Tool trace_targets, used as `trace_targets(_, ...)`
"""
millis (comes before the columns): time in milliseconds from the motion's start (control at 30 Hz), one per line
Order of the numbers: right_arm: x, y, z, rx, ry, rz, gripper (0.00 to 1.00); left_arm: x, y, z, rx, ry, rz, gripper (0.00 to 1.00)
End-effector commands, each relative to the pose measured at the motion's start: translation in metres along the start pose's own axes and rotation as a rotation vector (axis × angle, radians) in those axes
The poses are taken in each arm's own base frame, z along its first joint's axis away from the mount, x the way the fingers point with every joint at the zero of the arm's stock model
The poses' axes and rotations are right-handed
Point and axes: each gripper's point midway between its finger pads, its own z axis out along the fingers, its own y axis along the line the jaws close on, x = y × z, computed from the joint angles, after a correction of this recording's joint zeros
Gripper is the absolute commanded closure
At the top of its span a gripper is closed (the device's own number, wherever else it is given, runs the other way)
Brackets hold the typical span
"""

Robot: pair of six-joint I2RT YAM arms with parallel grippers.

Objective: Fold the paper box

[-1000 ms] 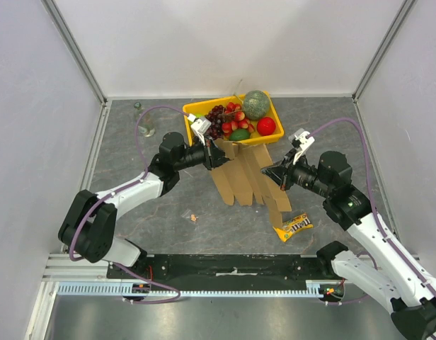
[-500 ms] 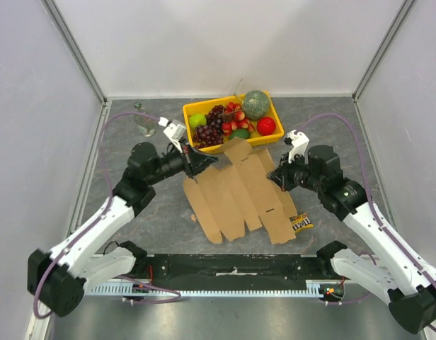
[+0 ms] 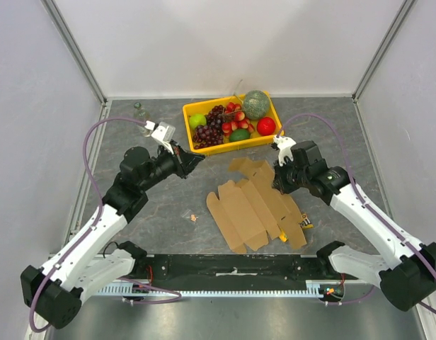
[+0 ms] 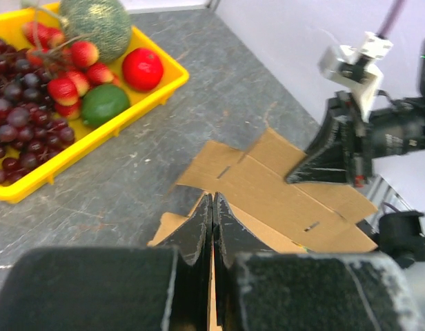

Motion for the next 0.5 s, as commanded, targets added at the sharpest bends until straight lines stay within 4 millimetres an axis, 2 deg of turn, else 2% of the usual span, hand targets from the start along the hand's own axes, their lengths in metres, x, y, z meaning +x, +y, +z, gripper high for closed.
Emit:
trace_targets(0, -0.023, 0.001, -0.004, -0.007, -0.034, -0.091, 1.00, -0.009, 0.028, 0.015, -0.075, -0.043, 0.007, 0.98)
trace_targets(167, -0.020, 0.003, 0.010, -0.042, 0.003, -0.142, 1.00, 0.005, 0.056, 0.039, -0.122, -0.008, -0.038, 0.98)
trace_targets(300, -0.022, 0.009, 0.018, -0.068, 0.009, -0.179, 1.00, 0.021, 0.080, 0.053, -0.173, -0.001, -0.084, 0.70)
trace_targets(467, -0.022, 0.019, 0.028, -0.085, 0.034, -0.247, 1.00, 0.042, 0.097, 0.066, -0.194, 0.037, -0.102, 0.55)
